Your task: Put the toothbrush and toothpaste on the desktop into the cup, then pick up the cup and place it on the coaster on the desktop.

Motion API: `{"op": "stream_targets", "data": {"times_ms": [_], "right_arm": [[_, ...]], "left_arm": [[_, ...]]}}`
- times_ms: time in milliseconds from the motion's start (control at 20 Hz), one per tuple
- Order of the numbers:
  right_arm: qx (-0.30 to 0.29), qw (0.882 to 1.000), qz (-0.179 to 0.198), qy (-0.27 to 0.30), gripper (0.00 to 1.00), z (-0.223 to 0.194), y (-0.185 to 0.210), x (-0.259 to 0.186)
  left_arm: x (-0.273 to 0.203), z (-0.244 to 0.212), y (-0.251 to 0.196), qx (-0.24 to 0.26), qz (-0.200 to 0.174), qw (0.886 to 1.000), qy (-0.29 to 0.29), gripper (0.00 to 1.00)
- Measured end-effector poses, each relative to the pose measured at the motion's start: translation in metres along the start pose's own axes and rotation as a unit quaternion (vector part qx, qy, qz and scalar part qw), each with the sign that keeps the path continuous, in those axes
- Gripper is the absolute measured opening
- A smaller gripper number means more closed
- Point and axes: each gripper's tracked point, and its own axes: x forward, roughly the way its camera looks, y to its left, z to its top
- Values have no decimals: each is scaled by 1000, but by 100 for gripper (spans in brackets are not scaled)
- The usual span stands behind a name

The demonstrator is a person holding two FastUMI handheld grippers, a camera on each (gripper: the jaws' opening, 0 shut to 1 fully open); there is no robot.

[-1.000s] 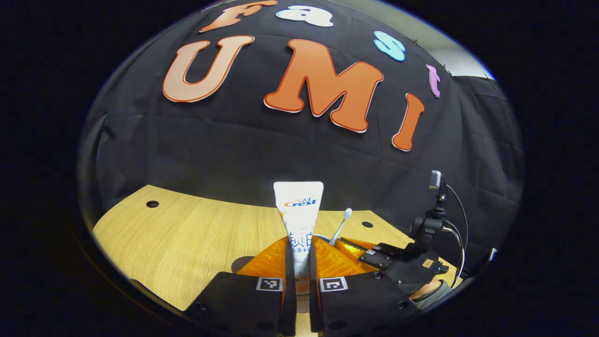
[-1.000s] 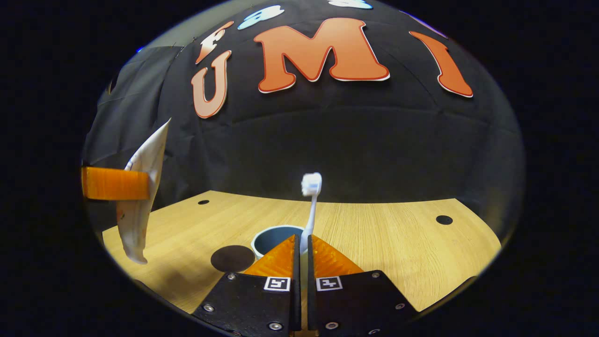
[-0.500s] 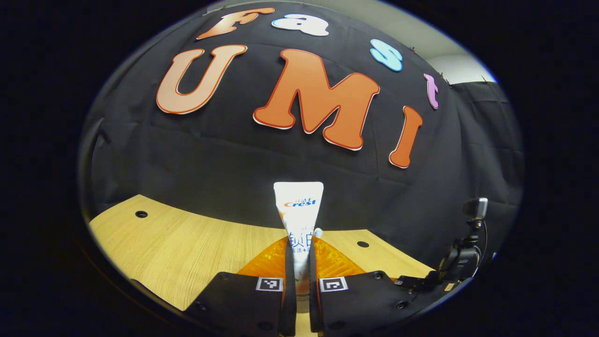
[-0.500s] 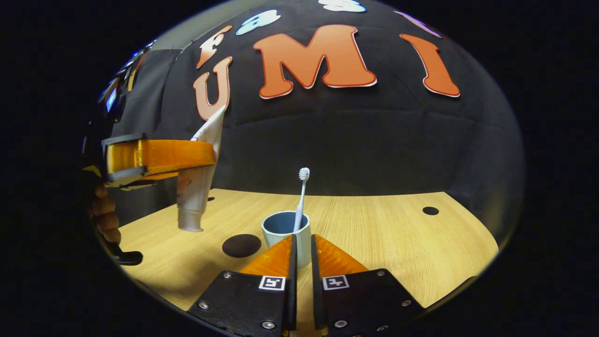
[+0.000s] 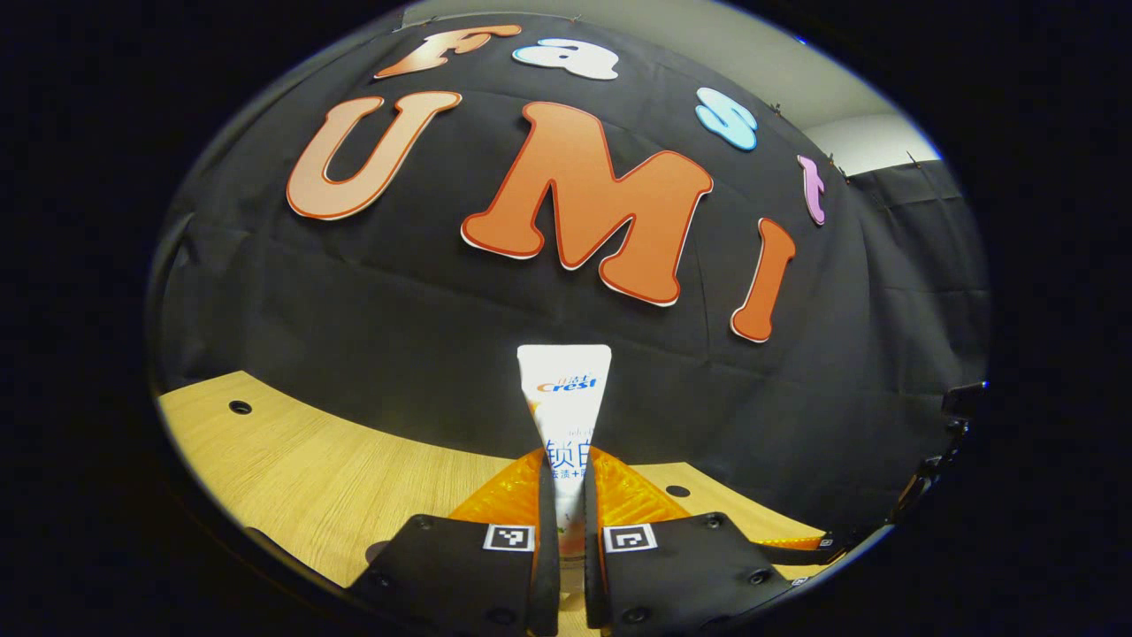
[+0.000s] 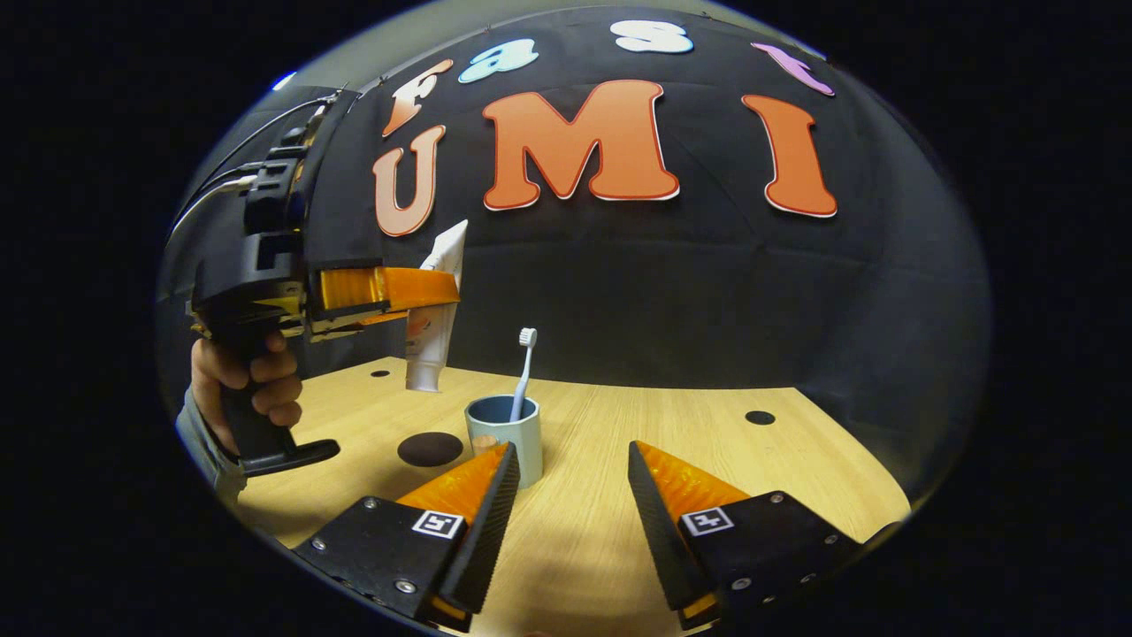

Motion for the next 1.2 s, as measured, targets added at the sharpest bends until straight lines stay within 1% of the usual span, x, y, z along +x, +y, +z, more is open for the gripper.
{"op": "stream_targets", "data": {"times_ms": [50, 100, 300, 400, 550, 700, 850, 1050, 1200], "right_arm": [[-3, 1000, -1, -1, 77, -2, -2, -4], [-3, 1000, -1, -1, 82, -3, -4, -7], [6, 1000, -3, -4, 88, -6, -11, -18], [11, 1000, -6, -1, 90, -9, -16, -20], [14, 1000, -10, 4, 91, -14, -20, -21], [2, 1000, -15, 18, 92, -22, -25, -21], [-1, 1000, -19, 18, 93, -21, -29, -24], [-6, 1000, -16, 21, 93, -24, -23, -21], [-11, 999, -14, 28, 93, -27, -18, -18]], "left_arm": [[4, -1, 0, 0, 0, 1000, -4, 14], [7, -3, 1, -3, 0, 1000, -8, 14], [22, -7, 4, -19, 1, 999, -25, 14], [28, -14, 5, -20, 2, 999, -30, 14], [38, -33, 17, 3, 29, 999, -15, 14], [45, -44, 20, -5, 34, 999, -15, 14], [50, -55, 23, -12, 37, 999, -12, 14], [54, -77, 32, -5, 52, 999, 12, 14], [50, -86, 34, -17, 51, 998, 25, 14]]}}
